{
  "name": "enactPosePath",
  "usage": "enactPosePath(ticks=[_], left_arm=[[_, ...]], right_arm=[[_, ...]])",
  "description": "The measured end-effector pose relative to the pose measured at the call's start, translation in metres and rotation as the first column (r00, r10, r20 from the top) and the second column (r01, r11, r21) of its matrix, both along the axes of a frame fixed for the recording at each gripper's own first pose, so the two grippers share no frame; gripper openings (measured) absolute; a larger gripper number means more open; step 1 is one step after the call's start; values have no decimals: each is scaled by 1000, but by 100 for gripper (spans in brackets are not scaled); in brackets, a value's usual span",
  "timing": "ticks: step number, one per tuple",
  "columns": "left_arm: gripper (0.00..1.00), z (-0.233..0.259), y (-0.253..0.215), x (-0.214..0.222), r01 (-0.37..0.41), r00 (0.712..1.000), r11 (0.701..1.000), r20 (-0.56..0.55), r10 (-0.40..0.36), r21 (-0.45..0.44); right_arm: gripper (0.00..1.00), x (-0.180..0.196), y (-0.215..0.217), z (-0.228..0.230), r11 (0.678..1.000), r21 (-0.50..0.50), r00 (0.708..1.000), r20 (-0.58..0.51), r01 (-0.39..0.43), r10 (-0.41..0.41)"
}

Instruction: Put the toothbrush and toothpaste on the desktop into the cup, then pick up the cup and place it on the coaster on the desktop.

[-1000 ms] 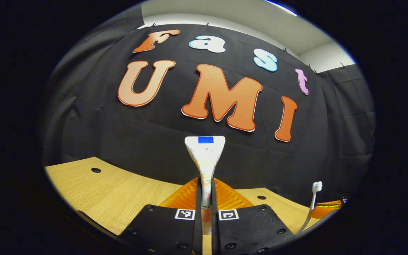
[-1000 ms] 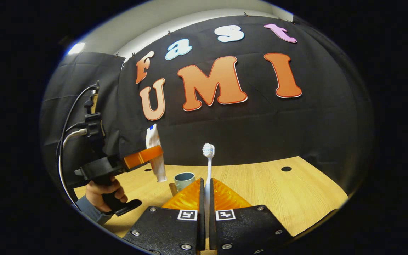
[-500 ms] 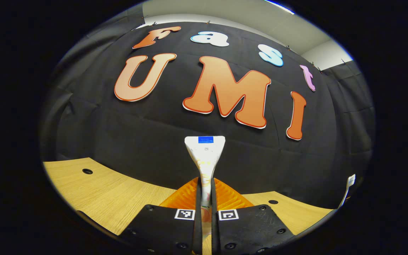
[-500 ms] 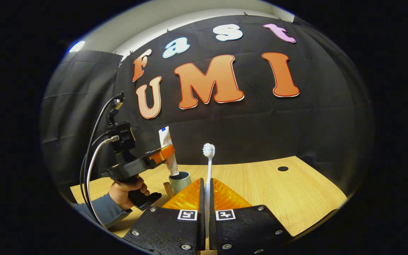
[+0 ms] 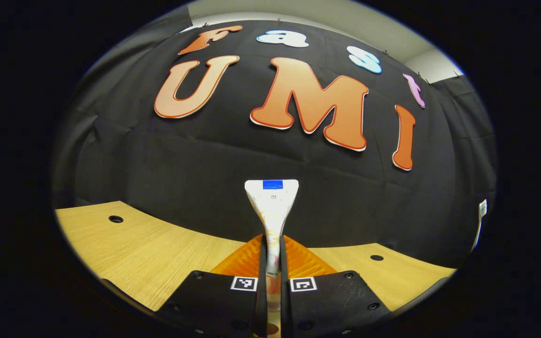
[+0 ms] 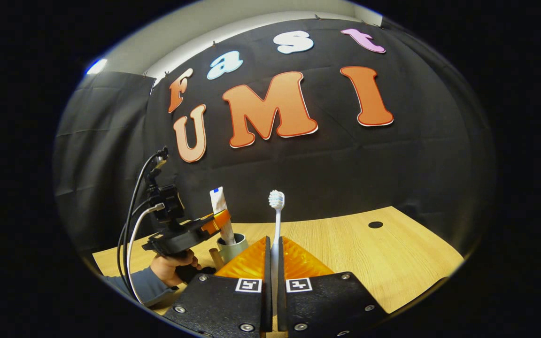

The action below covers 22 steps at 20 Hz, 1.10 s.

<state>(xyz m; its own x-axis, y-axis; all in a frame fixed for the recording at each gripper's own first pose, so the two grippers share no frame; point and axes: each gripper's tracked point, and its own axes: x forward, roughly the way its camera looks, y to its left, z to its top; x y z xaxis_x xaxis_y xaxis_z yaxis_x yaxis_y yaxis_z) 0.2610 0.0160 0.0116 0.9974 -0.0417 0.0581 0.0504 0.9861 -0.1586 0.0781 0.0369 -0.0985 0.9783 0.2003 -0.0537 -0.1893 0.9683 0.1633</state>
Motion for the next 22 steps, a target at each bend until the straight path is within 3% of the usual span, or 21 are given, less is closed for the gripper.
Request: enactPosePath(ticks=[12, 14, 15, 16, 17, 19, 22], left_arm=[[12, -34, 11, 3, -2, 997, 1000, -71, 0, -23], [17, -33, 3, -3, 43, 995, 999, -94, -45, -16], [21, -33, 0, -4, 57, 993, 998, -98, -58, -17], [43, -34, 0, -9, 63, 992, 998, -107, -64, -13], [55, -29, 1, -12, 71, 993, 997, -93, -71, -11], [64, -22, 6, -24, 81, 993, 997, -80, -82, -8], [93, -11, 20, -45, 68, 996, 998, -50, -68, -9]], right_arm=[[4, 28, 17, -11, 1000, 31, 999, -32, -2, 3], [4, 32, 23, -9, 999, 33, 999, -30, -13, 13], [4, 35, 26, -8, 999, 32, 999, -31, -19, 20], [4, 38, 29, -6, 999, 28, 999, -30, -22, 23], [5, 41, 33, -2, 999, 19, 999, -21, -26, 27], [4, 49, 39, 9, 999, 15, 999, 13, -33, 33], [4, 64, 56, 24, 997, 50, 997, 48, -64, 61]])
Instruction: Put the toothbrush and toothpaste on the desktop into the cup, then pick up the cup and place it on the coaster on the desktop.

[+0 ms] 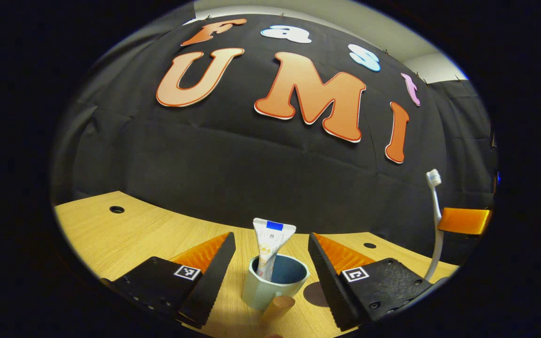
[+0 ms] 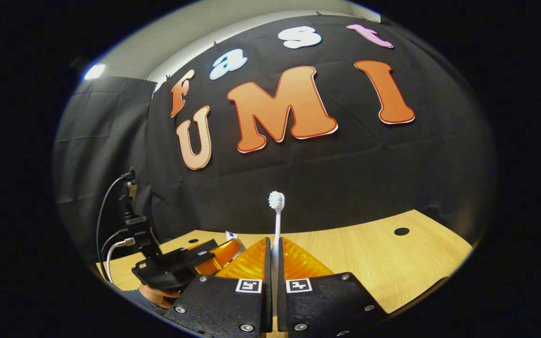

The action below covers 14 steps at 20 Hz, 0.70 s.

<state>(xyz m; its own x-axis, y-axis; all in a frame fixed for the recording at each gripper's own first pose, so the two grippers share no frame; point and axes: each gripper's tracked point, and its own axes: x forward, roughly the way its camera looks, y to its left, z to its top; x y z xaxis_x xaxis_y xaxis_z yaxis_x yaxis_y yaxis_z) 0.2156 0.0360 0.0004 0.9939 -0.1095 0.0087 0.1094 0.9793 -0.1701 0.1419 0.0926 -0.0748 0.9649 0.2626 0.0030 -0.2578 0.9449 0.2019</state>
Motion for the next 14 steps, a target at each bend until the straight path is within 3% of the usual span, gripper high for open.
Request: enactPosePath(ticks=[5, 14], left_arm=[[96, 10, 27, -40, -25, 999, 1000, 33, 25, -15], [96, 8, 67, -59, -95, 995, 995, 32, 96, -18]], right_arm=[[5, 31, 37, 18, 998, 28, 997, 61, -53, 51], [5, 94, 83, 25, 997, 53, 989, 136, -61, 53]])
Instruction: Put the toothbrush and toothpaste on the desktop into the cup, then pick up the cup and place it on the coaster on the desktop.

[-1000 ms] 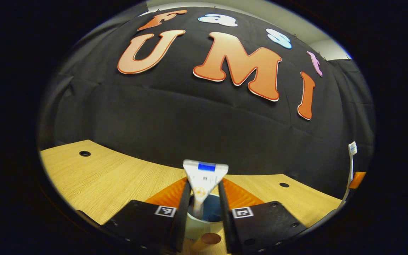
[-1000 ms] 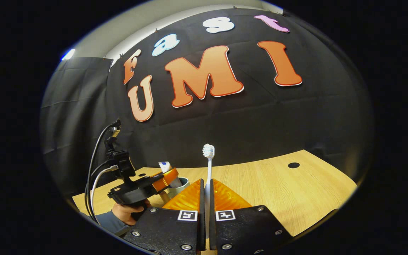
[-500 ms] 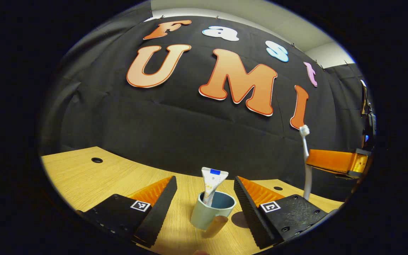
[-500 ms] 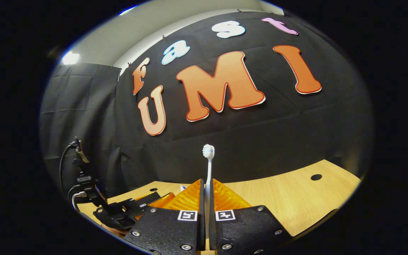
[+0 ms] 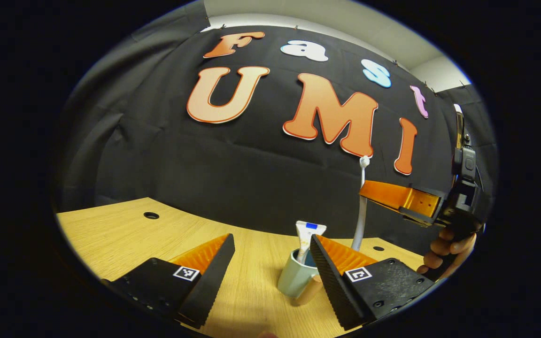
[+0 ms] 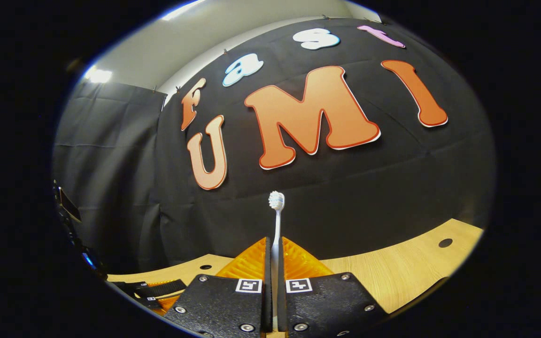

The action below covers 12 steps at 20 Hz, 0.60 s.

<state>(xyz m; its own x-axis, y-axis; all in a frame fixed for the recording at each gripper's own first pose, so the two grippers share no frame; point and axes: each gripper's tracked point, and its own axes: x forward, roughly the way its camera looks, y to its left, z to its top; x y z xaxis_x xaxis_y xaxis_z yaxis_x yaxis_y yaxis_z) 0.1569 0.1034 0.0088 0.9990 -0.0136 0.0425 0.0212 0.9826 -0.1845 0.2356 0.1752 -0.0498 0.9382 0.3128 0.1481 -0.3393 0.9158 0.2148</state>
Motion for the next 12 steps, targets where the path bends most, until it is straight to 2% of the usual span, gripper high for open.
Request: enactPosePath(ticks=[7, 12], left_arm=[[96, 1, 8, 2, -19, 1000, 999, 3, 19, -27], [96, 7, 6, 6, -32, 999, 999, -6, 32, -30]], right_arm=[[4, 34, 12, -31, 1000, 8, 1000, -13, 27, -27], [6, 44, 18, -65, 997, -61, 998, -50, 37, -40]])
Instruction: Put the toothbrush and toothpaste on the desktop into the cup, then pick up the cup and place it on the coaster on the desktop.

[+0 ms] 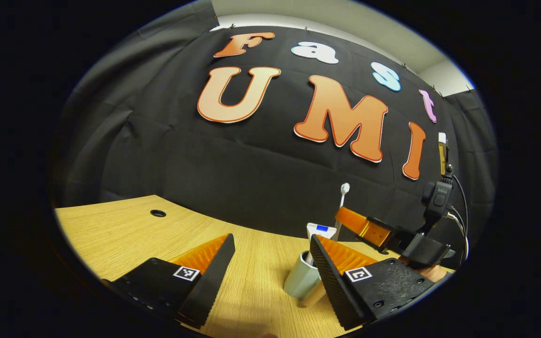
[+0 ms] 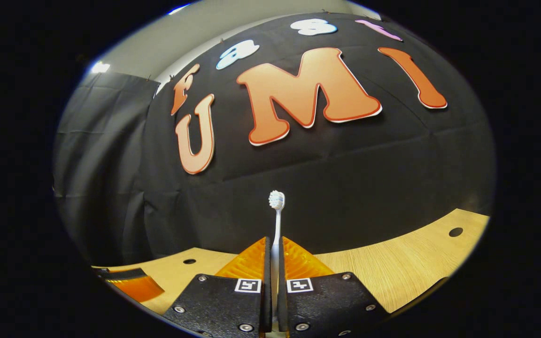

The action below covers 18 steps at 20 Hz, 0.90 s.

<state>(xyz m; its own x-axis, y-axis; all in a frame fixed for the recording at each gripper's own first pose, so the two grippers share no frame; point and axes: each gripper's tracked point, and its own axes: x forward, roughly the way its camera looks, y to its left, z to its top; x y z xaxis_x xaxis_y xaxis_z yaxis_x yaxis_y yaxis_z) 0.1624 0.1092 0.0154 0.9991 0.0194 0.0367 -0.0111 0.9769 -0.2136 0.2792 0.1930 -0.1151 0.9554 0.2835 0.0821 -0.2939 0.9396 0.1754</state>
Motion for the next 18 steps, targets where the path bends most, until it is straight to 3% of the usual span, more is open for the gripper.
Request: enactPosePath(ticks=[4, 5, 6, 9, 13, 18], left_arm=[[96, -17, 3, -3, 0, 1000, 1000, -14, 0, -1], [96, -16, 2, -3, 1, 1000, 1000, -16, -1, -1], [96, -17, 1, -1, 3, 1000, 1000, -19, -3, 3], [96, -10, -8, 0, 26, 999, 1000, -20, -26, 15], [96, 0, -39, 2, 84, 994, 994, -82, -78, 68], [96, 12, -69, 12, 165, 967, 979, -214, -138, 116]], right_arm=[[9, -12, 2, -18, 998, -55, 998, -49, -32, 30], [17, -16, -1, -17, 998, -58, 998, -47, -35, 33], [11, -21, -6, -15, 998, -61, 998, -50, -32, 29], [14, -43, -21, -5, 998, -50, 998, -52, -42, 39], [33, -74, -54, 22, 996, -86, 1000, -19, -23, 22], [67, -116, -91, 48, 991, -133, 1000, 29, 2, 2]])
